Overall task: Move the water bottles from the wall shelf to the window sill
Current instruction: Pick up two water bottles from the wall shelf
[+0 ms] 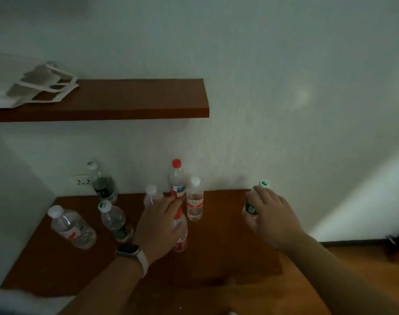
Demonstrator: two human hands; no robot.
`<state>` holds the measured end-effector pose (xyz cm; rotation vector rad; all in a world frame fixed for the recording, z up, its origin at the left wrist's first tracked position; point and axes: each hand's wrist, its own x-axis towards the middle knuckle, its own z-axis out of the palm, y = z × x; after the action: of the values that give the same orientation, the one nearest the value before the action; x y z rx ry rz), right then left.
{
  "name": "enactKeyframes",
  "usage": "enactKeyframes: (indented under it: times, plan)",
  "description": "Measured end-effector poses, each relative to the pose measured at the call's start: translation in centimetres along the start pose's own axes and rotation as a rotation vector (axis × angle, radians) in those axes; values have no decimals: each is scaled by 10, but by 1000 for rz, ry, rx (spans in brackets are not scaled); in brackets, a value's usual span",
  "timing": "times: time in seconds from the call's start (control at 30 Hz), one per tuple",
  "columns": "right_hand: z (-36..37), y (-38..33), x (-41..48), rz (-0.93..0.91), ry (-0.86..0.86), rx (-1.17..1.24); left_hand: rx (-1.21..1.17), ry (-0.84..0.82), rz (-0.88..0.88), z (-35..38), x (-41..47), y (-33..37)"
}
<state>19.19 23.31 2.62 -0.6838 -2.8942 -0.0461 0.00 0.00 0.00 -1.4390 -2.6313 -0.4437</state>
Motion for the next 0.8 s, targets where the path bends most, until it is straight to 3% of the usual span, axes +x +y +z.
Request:
enactKeyframes:
  times: [0.2, 0.4, 0.6, 0.8]
  plan:
    - [28, 54, 48, -7, -40, 82, -144, -115, -317, 29, 20, 4]
    - [63, 92, 70, 16, -90, 242, -286, -119, -573, 48, 22, 16]
    - [80, 102, 77, 157, -191, 555, -571, -38, -776, 65, 16, 21]
    - [98, 107, 82, 320, -201, 802, -700, -8, -839, 82, 13, 22]
